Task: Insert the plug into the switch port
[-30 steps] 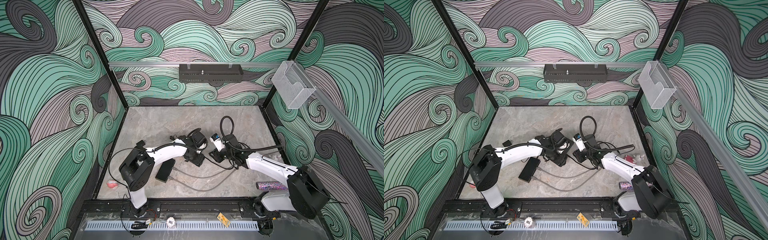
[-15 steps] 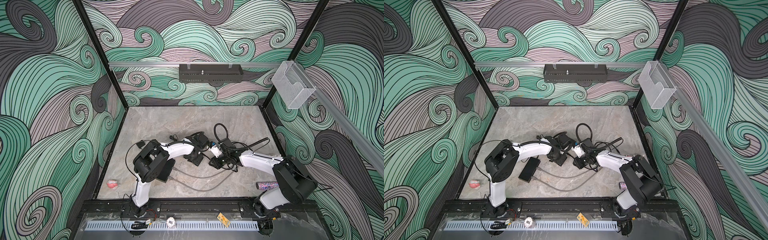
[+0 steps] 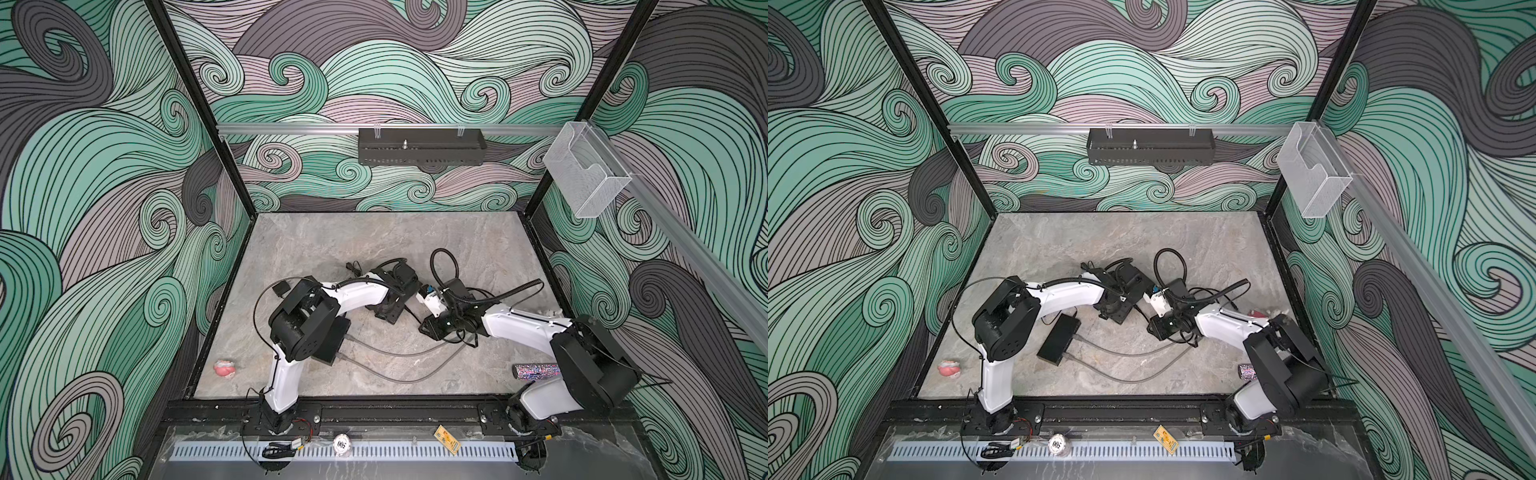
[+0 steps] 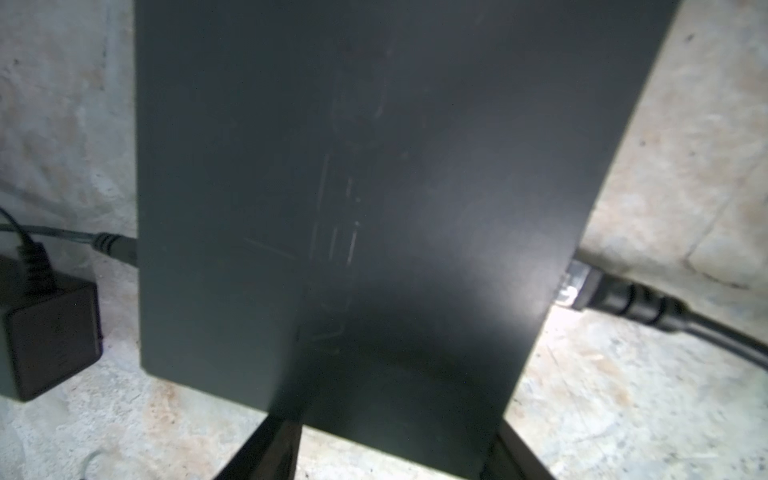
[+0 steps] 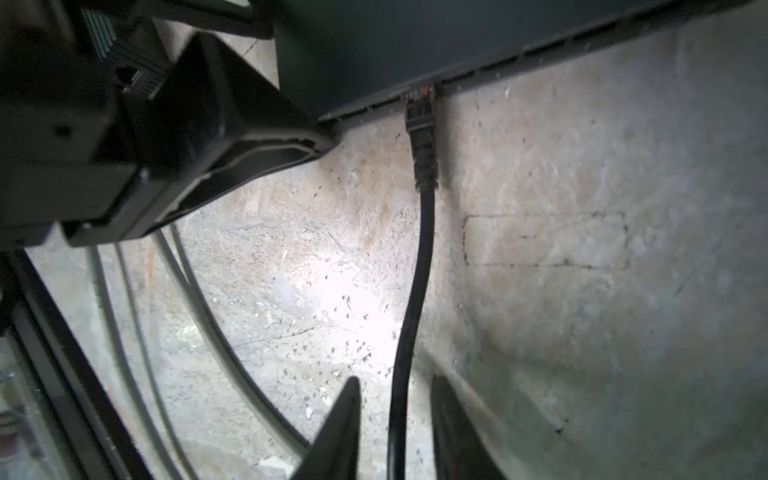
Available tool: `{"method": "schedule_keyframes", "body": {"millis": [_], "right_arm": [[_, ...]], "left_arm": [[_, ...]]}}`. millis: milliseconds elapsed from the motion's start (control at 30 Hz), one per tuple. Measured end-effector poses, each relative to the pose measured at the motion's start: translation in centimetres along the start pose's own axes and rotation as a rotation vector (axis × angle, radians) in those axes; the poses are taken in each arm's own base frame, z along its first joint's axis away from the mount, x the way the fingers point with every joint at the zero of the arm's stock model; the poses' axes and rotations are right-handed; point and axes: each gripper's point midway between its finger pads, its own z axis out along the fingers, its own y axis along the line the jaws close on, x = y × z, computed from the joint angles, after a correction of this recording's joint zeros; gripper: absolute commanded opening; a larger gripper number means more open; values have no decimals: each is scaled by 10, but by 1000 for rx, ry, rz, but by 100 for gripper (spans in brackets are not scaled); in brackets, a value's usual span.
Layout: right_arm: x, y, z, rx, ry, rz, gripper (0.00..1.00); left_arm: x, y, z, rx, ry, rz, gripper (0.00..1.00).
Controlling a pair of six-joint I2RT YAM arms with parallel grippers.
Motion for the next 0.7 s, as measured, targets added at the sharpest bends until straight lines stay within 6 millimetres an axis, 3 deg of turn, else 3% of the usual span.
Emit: {"method": "schedule_keyframes", "body": {"millis": [167, 233, 267, 333, 367, 433, 533, 600, 700], "right_arm": [[-19, 0, -27, 55, -98, -23, 47], [-37, -2, -56, 105, -211, -31, 64], [-43, -4, -68, 133, -261, -35, 73], [-53, -18, -104, 243, -401, -23, 95], [-56, -27, -121, 308, -465, -15, 98], [-56, -51, -159, 470, -629, 13, 99], [-43, -81, -195, 662, -819, 41, 99], [-32, -95, -199, 753, -878, 31, 100], [-17, -114, -186, 848, -824, 13, 100]], "left_arm": [[-1, -1, -16, 51, -50, -24, 67], [2, 2, -40, 106, -124, -55, 78], [3, 6, -53, 134, -169, -78, 97], [6, 22, -85, 197, -300, -155, 99], [7, 32, -98, 215, -364, -197, 99], [12, 65, -129, 225, -521, -305, 99], [23, 111, -154, 123, -719, -415, 98], [33, 125, -158, 54, -810, -425, 99], [50, 141, -147, -58, -880, -435, 99]]}}
